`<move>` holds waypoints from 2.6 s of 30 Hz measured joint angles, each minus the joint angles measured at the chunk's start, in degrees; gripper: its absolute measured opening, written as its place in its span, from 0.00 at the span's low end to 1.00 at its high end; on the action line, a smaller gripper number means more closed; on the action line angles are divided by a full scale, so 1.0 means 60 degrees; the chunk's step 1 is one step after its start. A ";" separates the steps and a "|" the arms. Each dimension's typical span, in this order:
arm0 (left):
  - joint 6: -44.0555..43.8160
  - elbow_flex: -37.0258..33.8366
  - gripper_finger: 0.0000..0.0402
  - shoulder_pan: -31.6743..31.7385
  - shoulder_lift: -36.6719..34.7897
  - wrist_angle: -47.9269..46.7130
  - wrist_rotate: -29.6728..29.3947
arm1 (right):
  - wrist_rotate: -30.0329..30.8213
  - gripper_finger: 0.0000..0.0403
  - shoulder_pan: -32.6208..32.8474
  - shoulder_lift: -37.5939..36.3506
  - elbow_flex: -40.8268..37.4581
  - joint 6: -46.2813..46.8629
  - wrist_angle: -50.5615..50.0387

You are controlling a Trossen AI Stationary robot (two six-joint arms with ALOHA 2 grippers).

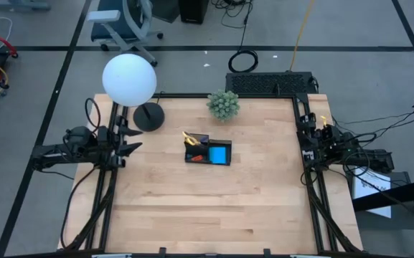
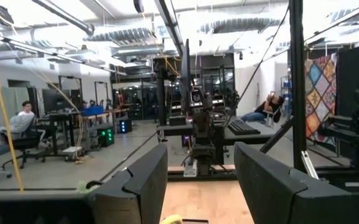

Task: Pick and place office supplies into organizer
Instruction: Return to Home Position

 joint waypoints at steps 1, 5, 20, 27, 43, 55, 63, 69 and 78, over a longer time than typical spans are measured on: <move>-0.0052 -0.0184 0.48 0.0001 0.0000 0.0260 0.0003 | 0.0000 0.38 0.0000 0.0000 0.0000 0.0000 -0.0004; -0.0154 -0.1033 0.48 0.0001 0.0000 0.1749 0.0049 | 0.0000 0.38 0.0004 0.0000 -0.0007 0.0004 -0.0004; -0.0070 -0.2066 0.48 -0.0002 0.0029 0.3229 0.0046 | -0.0015 0.38 0.0004 0.0000 -0.0018 0.0004 -0.0097; -0.0069 -0.2066 0.48 0.0001 0.0029 0.3168 0.0046 | -0.0025 0.38 0.0004 0.0000 -0.0018 -0.0405 -0.1246; 0.0039 -0.2066 0.48 0.0001 0.0033 0.2723 0.0042 | 0.1524 0.38 0.0000 0.0000 -0.0018 -0.1295 -0.5822; 0.0113 -0.2066 0.48 -0.0002 0.0033 0.2523 0.0042 | 0.1468 0.38 0.0000 0.0004 -0.0022 -0.1704 -0.6941; 0.0116 -0.2066 0.48 -0.0002 0.0033 0.2505 0.0042 | 0.0094 0.38 0.0002 0.0004 -0.0022 -0.2189 -0.7054; 0.0116 -0.2063 0.48 0.0001 0.0033 0.2496 0.0042 | -0.0041 0.38 0.0001 0.0004 -0.0022 -0.2238 -0.7242; 0.0352 -0.2059 0.48 -0.0002 0.0033 0.2000 0.0333 | -0.0006 0.38 0.0000 0.0007 -0.0022 -0.2499 -0.7235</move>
